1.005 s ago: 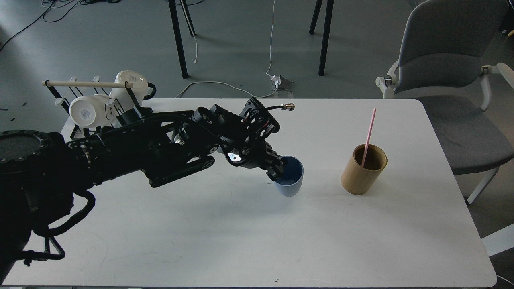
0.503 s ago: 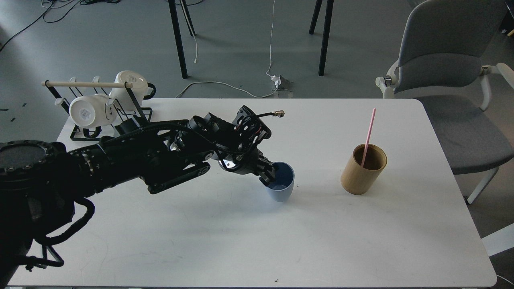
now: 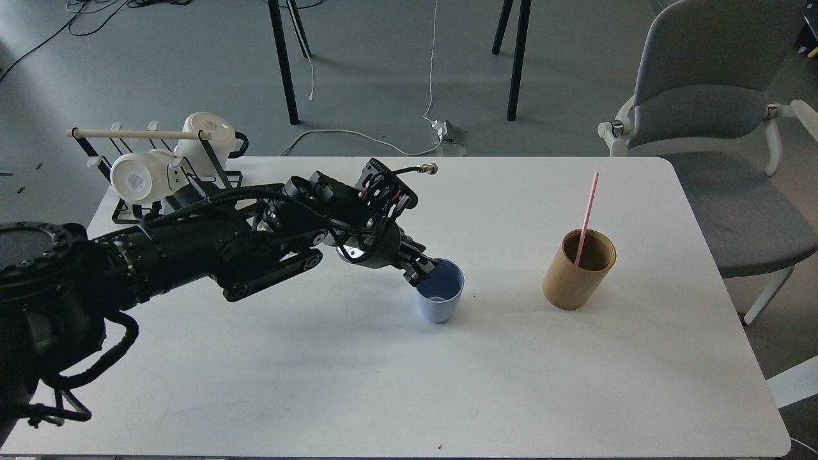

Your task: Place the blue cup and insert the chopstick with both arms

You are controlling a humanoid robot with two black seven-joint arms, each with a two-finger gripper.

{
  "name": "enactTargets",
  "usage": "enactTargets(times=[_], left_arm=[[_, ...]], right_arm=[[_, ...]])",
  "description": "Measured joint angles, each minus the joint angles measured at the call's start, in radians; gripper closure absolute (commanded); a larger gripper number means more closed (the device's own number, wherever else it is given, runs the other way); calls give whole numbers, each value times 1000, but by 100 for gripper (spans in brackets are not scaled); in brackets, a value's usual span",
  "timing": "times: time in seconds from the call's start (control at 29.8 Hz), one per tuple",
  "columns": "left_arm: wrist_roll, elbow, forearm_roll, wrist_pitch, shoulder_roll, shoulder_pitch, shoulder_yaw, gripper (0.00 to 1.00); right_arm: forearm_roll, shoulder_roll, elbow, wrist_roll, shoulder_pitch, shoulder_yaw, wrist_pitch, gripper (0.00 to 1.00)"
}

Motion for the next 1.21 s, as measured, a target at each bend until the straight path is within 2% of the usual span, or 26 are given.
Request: enactTargets(times=[0.03,0.07,0.27,0.4,0.5,0.67,0.8,0.87,1.04,1.21], left_arm=[[-1,0,-26,0,4,0,-25,5],[-1,0,-62,0,7,0,-60,1],[-3,42,-406,0,36,7,-318,0],[-7,76,-736,0,39,7,-456,0],[-8,81,-982,0,48,10,-533,0],[-9,104,-1333,0,103,49,-587,0],[-8,183,-1577,1,128,70,-612,0],[-7,229,-1691,0,130,76,-630,0],[-6,307,-1952,0,138,92,-664,0],[-6,317,-2101,0,155,106,-692,0]], right_arm=[[-12,-8,0,-2,1,0,0,0],[-27,-20,2,-5,2,-2,0,0],[-147,-153,98,-24,-1,-90,-9,1],[-236,-205,191,-25,1,-132,-100,1],[-384,-225,270,-26,8,-140,-172,1],[-692,-252,434,-49,5,-183,-230,1],[-926,-261,536,-94,12,-277,-303,1],[-1039,-259,558,-103,14,-332,-319,1],[-1281,-253,568,-89,14,-462,-325,2],[-1460,-251,563,-40,4,-541,-327,11]])
